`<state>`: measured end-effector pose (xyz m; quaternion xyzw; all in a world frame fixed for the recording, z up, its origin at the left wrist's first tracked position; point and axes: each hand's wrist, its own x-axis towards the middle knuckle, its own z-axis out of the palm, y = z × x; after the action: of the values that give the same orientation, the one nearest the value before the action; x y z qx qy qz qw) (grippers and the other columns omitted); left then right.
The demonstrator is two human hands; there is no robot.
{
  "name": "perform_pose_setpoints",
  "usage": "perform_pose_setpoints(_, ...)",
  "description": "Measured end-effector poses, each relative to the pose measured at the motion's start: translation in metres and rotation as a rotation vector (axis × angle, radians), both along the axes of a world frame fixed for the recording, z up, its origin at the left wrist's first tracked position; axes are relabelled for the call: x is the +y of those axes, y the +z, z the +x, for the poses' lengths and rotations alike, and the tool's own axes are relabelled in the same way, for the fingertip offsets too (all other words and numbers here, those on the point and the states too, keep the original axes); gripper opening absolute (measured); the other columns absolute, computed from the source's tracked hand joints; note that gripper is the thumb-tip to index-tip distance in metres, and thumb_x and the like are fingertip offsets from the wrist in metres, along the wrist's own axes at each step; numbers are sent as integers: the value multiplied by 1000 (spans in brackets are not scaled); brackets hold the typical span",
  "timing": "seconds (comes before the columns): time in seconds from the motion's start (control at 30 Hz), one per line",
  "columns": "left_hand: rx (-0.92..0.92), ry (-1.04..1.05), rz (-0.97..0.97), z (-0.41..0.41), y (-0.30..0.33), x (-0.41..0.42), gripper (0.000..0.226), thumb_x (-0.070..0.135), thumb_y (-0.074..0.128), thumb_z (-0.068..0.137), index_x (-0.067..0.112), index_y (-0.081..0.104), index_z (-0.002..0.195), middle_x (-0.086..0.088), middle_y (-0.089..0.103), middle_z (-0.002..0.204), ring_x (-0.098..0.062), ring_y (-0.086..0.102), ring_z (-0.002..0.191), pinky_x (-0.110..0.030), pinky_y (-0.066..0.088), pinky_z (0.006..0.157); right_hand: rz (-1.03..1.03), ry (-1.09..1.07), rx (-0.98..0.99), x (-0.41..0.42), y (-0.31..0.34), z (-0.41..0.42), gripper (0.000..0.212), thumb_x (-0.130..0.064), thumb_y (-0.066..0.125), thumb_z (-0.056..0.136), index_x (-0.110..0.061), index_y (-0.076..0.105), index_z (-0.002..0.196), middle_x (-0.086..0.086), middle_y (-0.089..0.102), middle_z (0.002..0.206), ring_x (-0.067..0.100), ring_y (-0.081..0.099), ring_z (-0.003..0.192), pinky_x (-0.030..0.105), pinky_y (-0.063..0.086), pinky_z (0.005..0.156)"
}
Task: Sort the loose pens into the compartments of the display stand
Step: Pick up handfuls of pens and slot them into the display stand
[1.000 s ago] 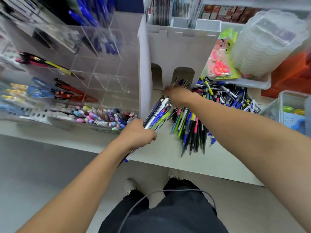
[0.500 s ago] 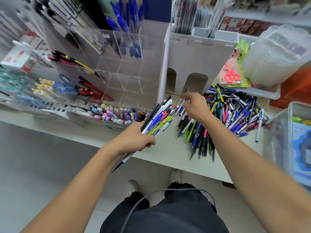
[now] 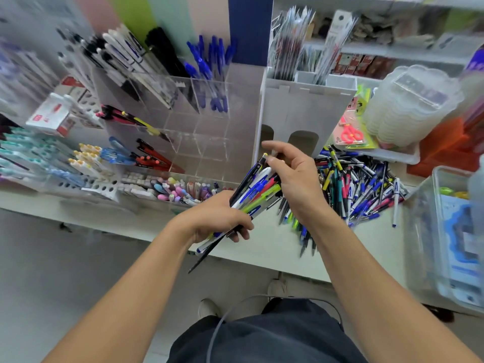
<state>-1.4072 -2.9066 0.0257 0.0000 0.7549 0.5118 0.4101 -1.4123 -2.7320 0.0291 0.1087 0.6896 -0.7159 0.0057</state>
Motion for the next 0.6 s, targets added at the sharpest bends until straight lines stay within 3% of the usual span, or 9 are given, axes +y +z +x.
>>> perform_pose_setpoints(0.13, 37, -23, 27, -6, 15, -9, 17, -5, 66, 84, 0, 56, 98, -18, 59, 73, -25, 56, 59, -30, 44, 48, 31, -17, -18, -11, 12, -8, 23, -12, 52, 102, -15, 74, 109, -2, 70, 78, 16, 68, 69, 35, 57, 66)
perform_pose_setpoints(0.3, 111, 24, 40, -16, 26, -24, 17, -5, 70, 83, 0, 59, 95, -12, 64, 70, -22, 55, 55, -29, 44, 48, 9, 83, -35, -20, 29, -28, 19, -20, 60, 101, -9, 76, 99, 8, 72, 79, 18, 69, 68, 35, 58, 71)
perform_pose_setpoints(0.47, 69, 13, 87, -24, 35, -20, 15, -9, 69, 81, -4, 60, 92, -17, 64, 71, -23, 57, 52, -27, 45, 44, 50, 145, -11, -20, 37, -39, 33, -38, 66, 96, -6, 75, 95, 9, 70, 69, 21, 68, 61, 31, 57, 65)
perform_pose_setpoints(0.6, -10, -18, 130, -29, 35, -9, 18, -7, 71, 81, -4, 59, 94, -19, 64, 73, -24, 59, 53, -27, 48, 46, 85, 134, -8, -10, 40, -46, 59, -47, 69, 92, 12, 68, 95, 21, 68, 73, 26, 64, 62, 34, 55, 70)
